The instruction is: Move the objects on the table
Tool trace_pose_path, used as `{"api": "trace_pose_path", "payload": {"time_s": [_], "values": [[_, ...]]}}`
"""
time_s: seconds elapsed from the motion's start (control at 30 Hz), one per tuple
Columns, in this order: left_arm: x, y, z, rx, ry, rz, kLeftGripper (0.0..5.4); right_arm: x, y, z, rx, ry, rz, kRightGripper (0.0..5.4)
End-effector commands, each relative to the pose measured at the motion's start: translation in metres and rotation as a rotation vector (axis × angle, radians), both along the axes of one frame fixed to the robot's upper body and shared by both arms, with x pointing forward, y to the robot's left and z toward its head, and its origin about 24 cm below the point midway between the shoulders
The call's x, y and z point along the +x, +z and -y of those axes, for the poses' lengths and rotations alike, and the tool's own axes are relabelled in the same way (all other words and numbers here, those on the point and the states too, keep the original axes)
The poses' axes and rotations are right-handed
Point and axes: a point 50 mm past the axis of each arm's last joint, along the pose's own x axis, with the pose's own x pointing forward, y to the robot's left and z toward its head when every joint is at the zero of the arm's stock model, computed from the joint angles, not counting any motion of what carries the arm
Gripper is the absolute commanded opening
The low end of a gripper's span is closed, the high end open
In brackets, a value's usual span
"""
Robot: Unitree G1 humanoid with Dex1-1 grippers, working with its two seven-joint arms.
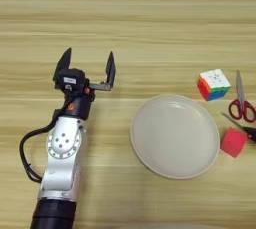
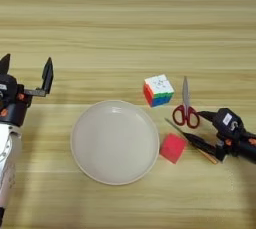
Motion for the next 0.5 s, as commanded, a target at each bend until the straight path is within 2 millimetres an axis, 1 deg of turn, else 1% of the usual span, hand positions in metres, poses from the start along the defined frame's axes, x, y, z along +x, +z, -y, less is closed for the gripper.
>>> {"api": "trace_pose_path", "payload": {"time_s": [0.03, 0.23, 0.37, 0.5], "values": [[0.003, 0.002, 0.0, 0.006, -0.004, 0.014, 5.4, 0.007, 0.02, -0.002, 0.013, -0.002, 0.084, 4.16], [0.003, 0.002, 0.0, 0.006, -0.005, 0.016, 5.4, 0.01, 0.043, -0.013, 0.068, 0.014, 0.175, 4.86], [0.003, 0.002, 0.0, 0.005, -0.006, 0.017, 5.4, 0.009, 0.06, -0.026, 0.121, 0.041, 0.238, 5.35], [0.003, 0.002, 0.0, 0.005, -0.005, 0.017, 5.4, 0.006, 0.072, -0.041, 0.182, 0.065, 0.285, 5.38]]}}
